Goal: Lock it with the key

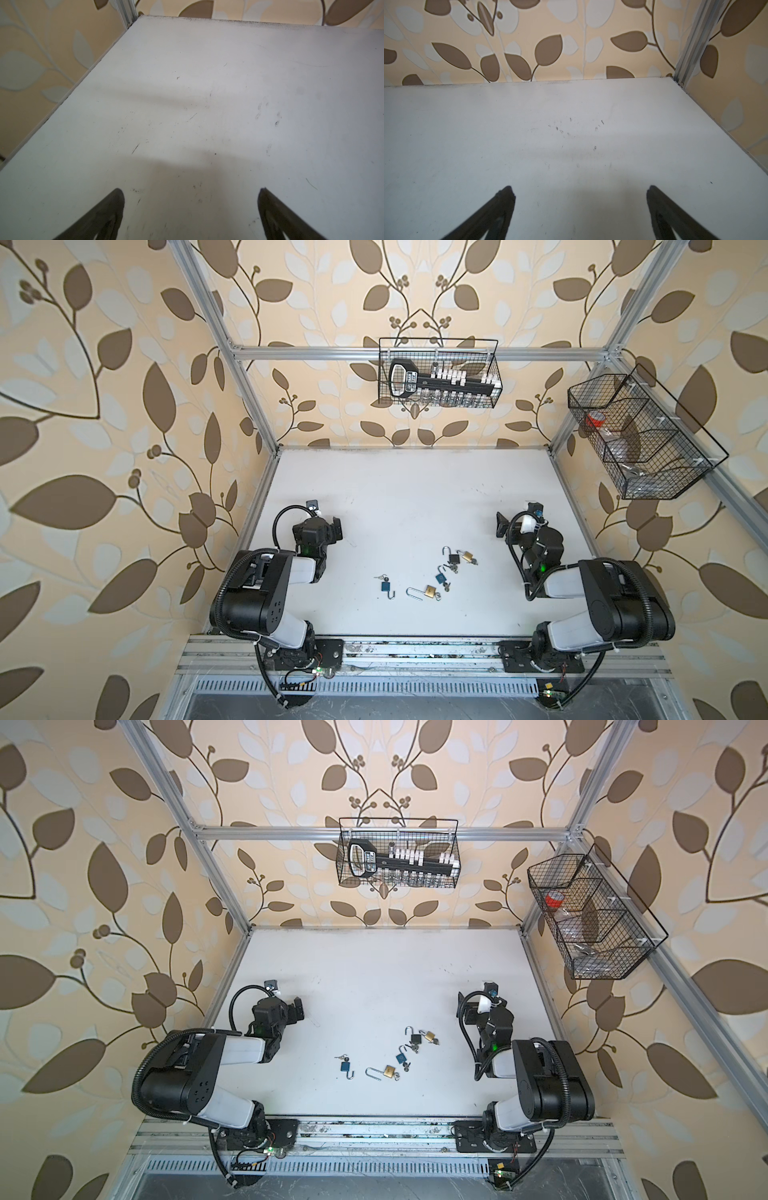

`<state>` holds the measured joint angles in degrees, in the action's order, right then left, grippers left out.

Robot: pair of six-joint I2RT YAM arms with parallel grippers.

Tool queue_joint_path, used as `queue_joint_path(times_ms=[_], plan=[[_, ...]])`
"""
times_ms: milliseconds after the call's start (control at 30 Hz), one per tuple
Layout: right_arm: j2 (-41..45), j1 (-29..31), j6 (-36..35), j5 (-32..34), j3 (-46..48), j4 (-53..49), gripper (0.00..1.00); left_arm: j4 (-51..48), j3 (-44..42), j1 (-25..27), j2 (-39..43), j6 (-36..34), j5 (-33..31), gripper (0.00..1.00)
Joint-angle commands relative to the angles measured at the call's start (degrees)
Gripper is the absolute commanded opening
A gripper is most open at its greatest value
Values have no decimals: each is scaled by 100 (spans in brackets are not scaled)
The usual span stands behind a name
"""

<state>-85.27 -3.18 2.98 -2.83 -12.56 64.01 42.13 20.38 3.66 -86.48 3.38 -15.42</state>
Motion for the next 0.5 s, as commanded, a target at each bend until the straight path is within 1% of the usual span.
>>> queue_joint_path(times_ms=[0,267,333,367,467], plan=[[-60,4,0,-69,-124,33,99,146,98,-58,87,9,4,99],[-42,118,-69,146,-77,95,99,190,71,2,106,-27,-81,99],[27,210,-132,255,-124,32,99,366,-23,236,146,-151,-447,99],[147,258,-140,373,-173,-170,99,507,-106,346,216,-217,-609,99],[623,418,-227,630,-207,-614,99,824,-355,559,443,-345,-865,99]])
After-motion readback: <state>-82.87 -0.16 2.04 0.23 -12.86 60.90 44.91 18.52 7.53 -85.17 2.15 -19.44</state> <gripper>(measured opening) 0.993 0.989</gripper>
